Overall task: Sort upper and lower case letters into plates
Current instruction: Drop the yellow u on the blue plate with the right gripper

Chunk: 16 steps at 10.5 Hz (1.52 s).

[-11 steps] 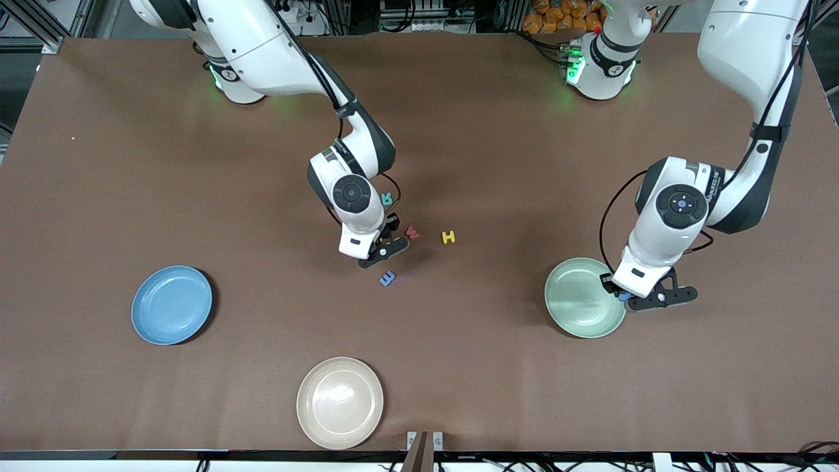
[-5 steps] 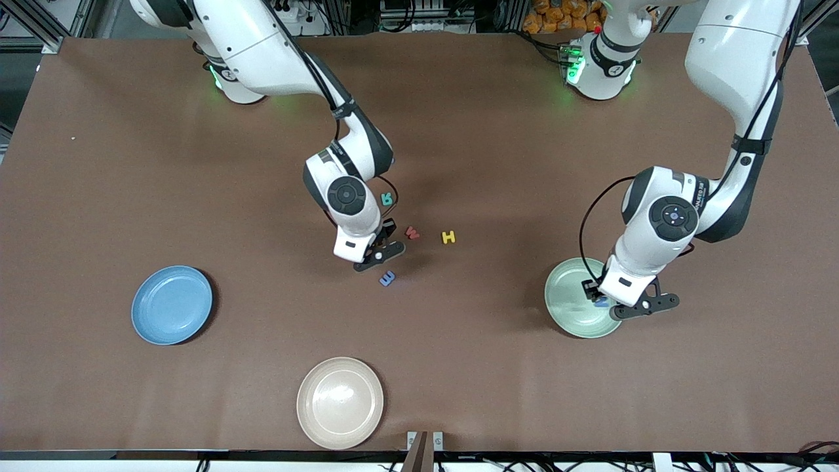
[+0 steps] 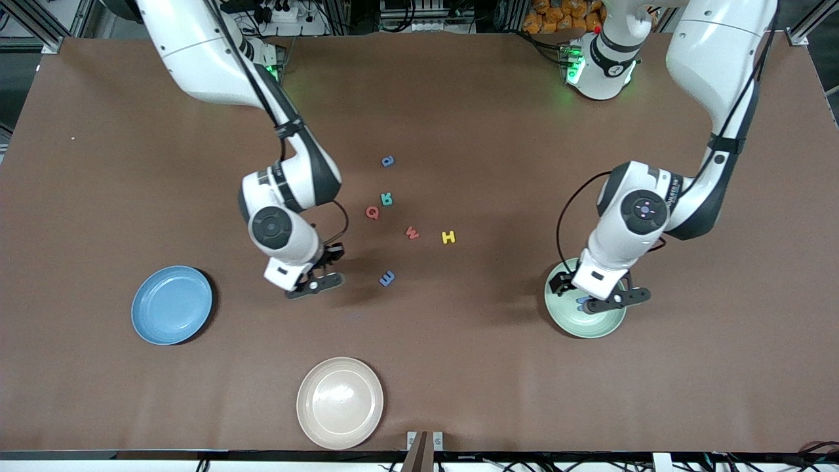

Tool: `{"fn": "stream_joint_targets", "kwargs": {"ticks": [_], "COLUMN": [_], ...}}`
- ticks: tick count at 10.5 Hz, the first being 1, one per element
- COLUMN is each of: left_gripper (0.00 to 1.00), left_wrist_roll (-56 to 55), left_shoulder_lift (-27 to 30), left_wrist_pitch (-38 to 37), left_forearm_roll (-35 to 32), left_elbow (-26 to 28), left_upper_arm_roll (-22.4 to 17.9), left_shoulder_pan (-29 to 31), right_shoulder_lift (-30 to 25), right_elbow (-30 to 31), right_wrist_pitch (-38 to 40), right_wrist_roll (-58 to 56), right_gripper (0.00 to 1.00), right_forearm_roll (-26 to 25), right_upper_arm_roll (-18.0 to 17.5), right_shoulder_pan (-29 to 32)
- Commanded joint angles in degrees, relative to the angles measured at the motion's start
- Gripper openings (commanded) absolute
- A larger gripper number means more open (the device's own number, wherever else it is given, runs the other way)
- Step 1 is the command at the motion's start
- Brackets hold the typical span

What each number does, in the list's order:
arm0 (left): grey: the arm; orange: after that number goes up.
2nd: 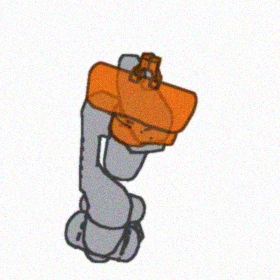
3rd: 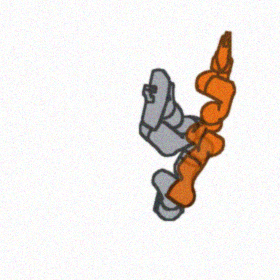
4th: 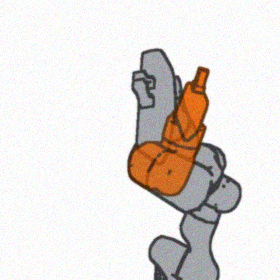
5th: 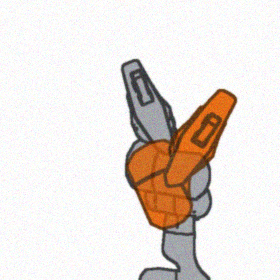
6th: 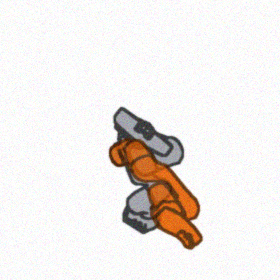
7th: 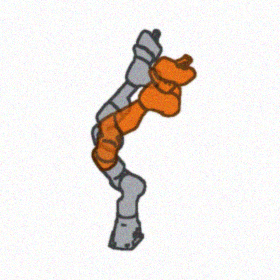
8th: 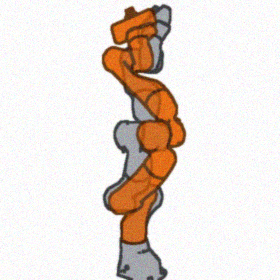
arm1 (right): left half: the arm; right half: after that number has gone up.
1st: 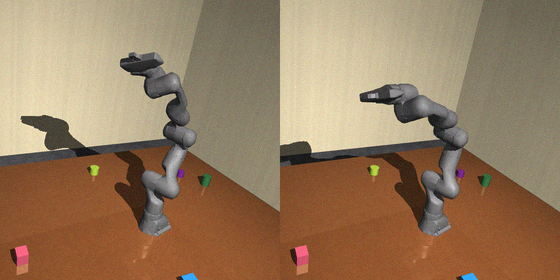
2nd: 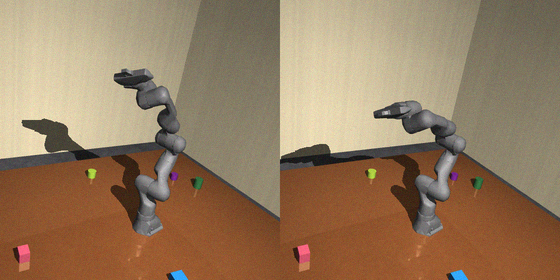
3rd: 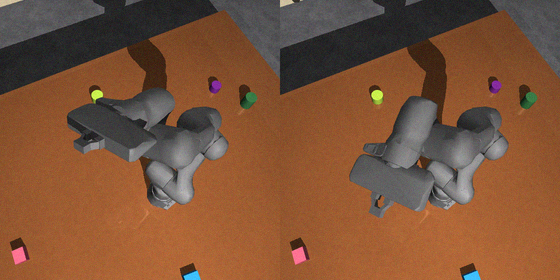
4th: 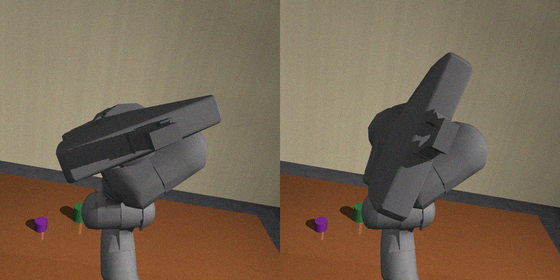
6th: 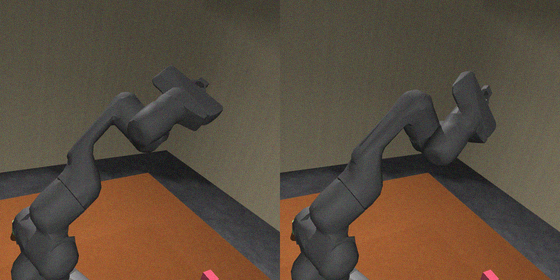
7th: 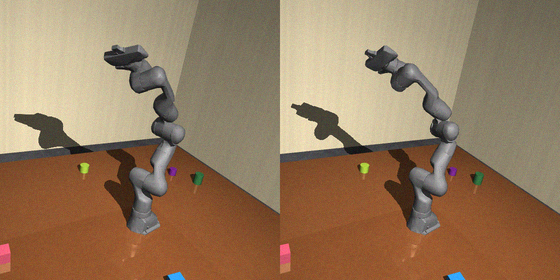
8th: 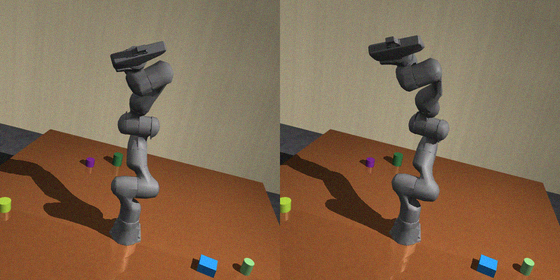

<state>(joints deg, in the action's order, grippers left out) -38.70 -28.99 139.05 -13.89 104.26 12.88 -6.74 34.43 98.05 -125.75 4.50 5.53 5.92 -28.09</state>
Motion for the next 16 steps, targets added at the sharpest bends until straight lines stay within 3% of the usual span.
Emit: {"fn": "stream_joint_targets", "kwargs": {"ticks": [1, 5, 11, 12, 13, 16], "left_gripper": [1.00, 1.00, 0.99, 0.98, 0.98, 0.93], "left_wrist_roll": [-7.3, -15.3, -15.3, -15.2, -15.2, -15.1], "left_shoulder_lift": [0.0, -1.4, -8.5, -9.0, -9.4, -10.9], "left_wrist_pitch": [-1.1, -1.1, 0.3, 0.5, 1.4, 2.1], "left_forearm_roll": [1.1, 1.3, 1.0, 0.9, 0.9, 0.8], "left_elbow": [-0.3, -0.5, -2.1, -2.1, -2.1, -2.0], "left_upper_arm_roll": [0.0, -0.1, -0.1, -0.1, -0.1, -0.1], "left_shoulder_pan": [-5.9, -16.4, -23.9, -24.0, -24.8, -25.2], "right_shoulder_lift": [-2.7, -3.5, -1.5, -1.1, -1.0, -1.1], "right_elbow": [1.1, 1.4, 1.2, 1.1, 1.1, 1.1], "right_wrist_pitch": [3.2, 3.1, -8.8, -9.6, -9.6, -8.7], "right_wrist_roll": [0.2, -9.9, -40.8, -42.8, -42.7, -42.4], "right_gripper": [0.00, 0.00, 0.03, 0.35, 0.99, 1.00], "right_forearm_roll": [-2.5, -5.1, -7.3, -6.8, -6.5, -6.4], "right_upper_arm_roll": [3.8, 11.8, 12.3, 12.2, 12.0, 9.3], "right_shoulder_pan": [-0.3, 0.8, 14.3, 15.4, 15.4, 14.3]}}
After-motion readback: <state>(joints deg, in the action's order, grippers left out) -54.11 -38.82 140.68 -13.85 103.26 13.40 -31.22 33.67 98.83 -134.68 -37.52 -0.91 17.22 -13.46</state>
